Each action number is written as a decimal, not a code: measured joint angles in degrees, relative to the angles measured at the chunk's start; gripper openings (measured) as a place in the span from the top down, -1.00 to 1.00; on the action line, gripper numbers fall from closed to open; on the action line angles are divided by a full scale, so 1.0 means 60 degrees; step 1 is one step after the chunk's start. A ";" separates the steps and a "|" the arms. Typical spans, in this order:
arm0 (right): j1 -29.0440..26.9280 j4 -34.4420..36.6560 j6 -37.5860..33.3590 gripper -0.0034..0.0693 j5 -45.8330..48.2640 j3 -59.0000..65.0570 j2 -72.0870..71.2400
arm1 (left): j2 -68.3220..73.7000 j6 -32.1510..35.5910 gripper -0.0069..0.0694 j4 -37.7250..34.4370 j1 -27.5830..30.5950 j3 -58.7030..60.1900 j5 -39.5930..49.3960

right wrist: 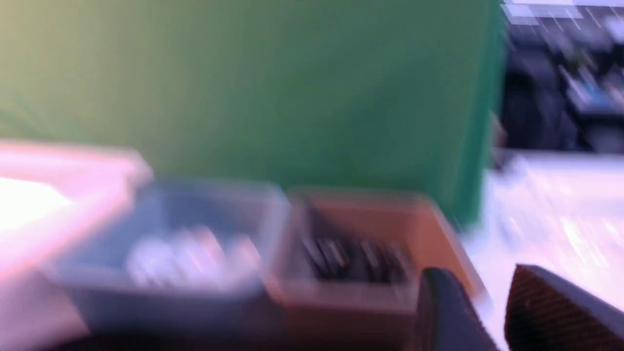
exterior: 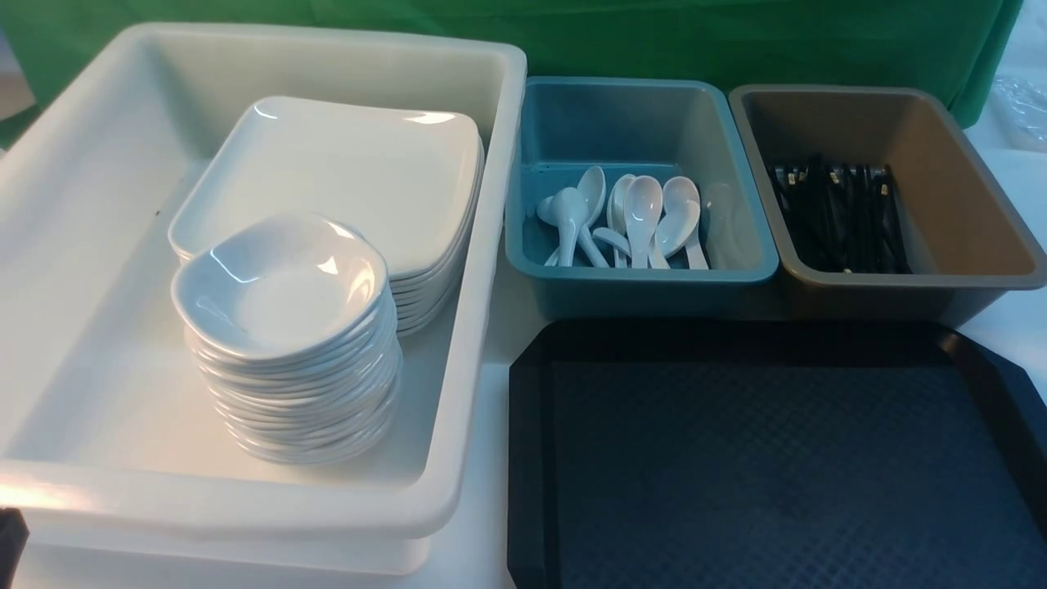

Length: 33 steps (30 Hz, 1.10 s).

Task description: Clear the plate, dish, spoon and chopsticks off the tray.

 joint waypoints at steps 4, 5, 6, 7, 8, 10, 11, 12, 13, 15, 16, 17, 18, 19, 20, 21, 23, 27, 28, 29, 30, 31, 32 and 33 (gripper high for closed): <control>-0.0603 0.0000 -0.0009 0.26 0.0262 0.1244 0.0002 | 0.0000 0.0000 0.80 0.0010 0.0000 0.0000 0.0000; -0.0629 0.0000 -0.0037 0.26 0.0502 0.1443 0.0002 | 0.0000 0.0000 0.80 0.0010 0.0000 0.0000 0.0000; -0.0637 0.0000 -0.0037 0.26 0.0776 0.1472 0.0002 | 0.0000 0.0000 0.80 0.0020 0.0000 0.0000 0.0000; -0.0637 0.0000 -0.0084 0.26 0.1006 0.1516 0.0002 | 0.0000 0.0000 0.80 0.0029 0.0000 0.0000 0.0000; -0.0623 0.0000 -0.0179 0.26 0.1150 0.1528 0.0002 | 0.0000 0.0000 0.80 0.0026 0.0000 0.0000 0.0000; -0.0578 0.0000 -0.0298 0.26 0.1223 0.1528 0.0002 | 0.0000 0.0000 0.80 0.0026 0.0000 0.0000 0.0000; -0.0372 0.0000 -0.0506 0.26 0.1234 0.1528 0.0002 | 0.0000 0.0000 0.80 0.0026 0.0000 0.0000 0.0000; -0.0274 0.0000 -0.0548 0.26 0.1244 0.1528 0.0002 | 0.0000 0.0000 0.80 0.0026 0.0000 0.0000 0.0000; -0.0064 0.0000 -0.0622 0.26 0.1256 0.1528 0.0002 | 0.0000 0.0000 0.80 0.0026 0.0000 0.0000 0.0000; 0.0179 0.0000 -0.0657 0.26 0.1290 0.1528 0.0002 | 0.0000 0.0000 0.80 0.0026 0.0000 0.0000 0.0000; 0.0244 0.0000 -0.0665 0.26 0.1297 0.1528 0.0002 | 0.0000 0.0000 0.80 0.0026 0.0000 0.0000 0.0000; 0.0280 0.0000 -0.0665 0.26 0.1297 0.1528 0.0002 | 0.0000 0.0000 0.80 0.0026 0.0000 0.0000 0.0000; 0.0300 0.0000 -0.0665 0.26 0.1297 0.1528 0.0002 | 0.0000 0.0000 0.80 0.0026 0.0000 0.0000 0.0000; 0.0315 0.0000 -0.0665 0.26 0.1297 0.1528 0.0002 | 0.0000 0.0000 0.80 0.0026 0.0000 0.0000 0.0000; 0.0323 0.0000 -0.0665 0.26 0.1297 0.1528 0.0002 | 0.0000 0.0020 0.80 0.0026 0.0000 0.0000 0.0000; 0.0323 0.0000 -0.0665 0.26 0.1297 0.1528 0.0002 | 0.0000 0.0021 0.80 0.0026 0.0000 0.0000 0.0000; 0.0313 0.0000 -0.0675 0.26 0.1297 0.1528 0.0002 | 0.0000 0.0021 0.80 0.0026 0.0000 0.0000 0.0000; 0.0237 0.0000 -0.0684 0.25 0.1297 0.1528 0.0002 | 0.0000 0.0021 0.80 0.0026 0.0000 0.0000 0.0000; 0.0225 0.0000 -0.0684 0.25 0.1297 0.1528 0.0002 | 0.0000 0.0021 0.80 0.0026 0.0000 0.0000 0.0000; 0.0225 0.0000 -0.0684 0.25 0.1297 0.1528 0.0002 | 0.0000 0.0021 0.80 0.0026 0.0000 0.0000 0.0000; 0.0225 0.0000 -0.0684 0.25 0.1297 0.1528 0.0002 | 0.0000 0.0021 0.80 0.0026 0.0000 0.0000 0.0000; 0.0225 0.0000 -0.0684 0.25 0.1297 0.1528 0.0002 | 0.0000 0.0021 0.80 0.0040 0.0000 0.0000 0.0000; 0.0225 0.0000 -0.0684 0.25 0.1297 0.1528 0.0002 | 0.0000 0.0021 0.80 0.0038 0.0000 0.0000 0.0000; 0.0225 0.0000 -0.0684 0.25 0.1297 0.1528 0.0002 | 0.0000 0.0021 0.80 0.0038 0.0000 0.0000 0.0000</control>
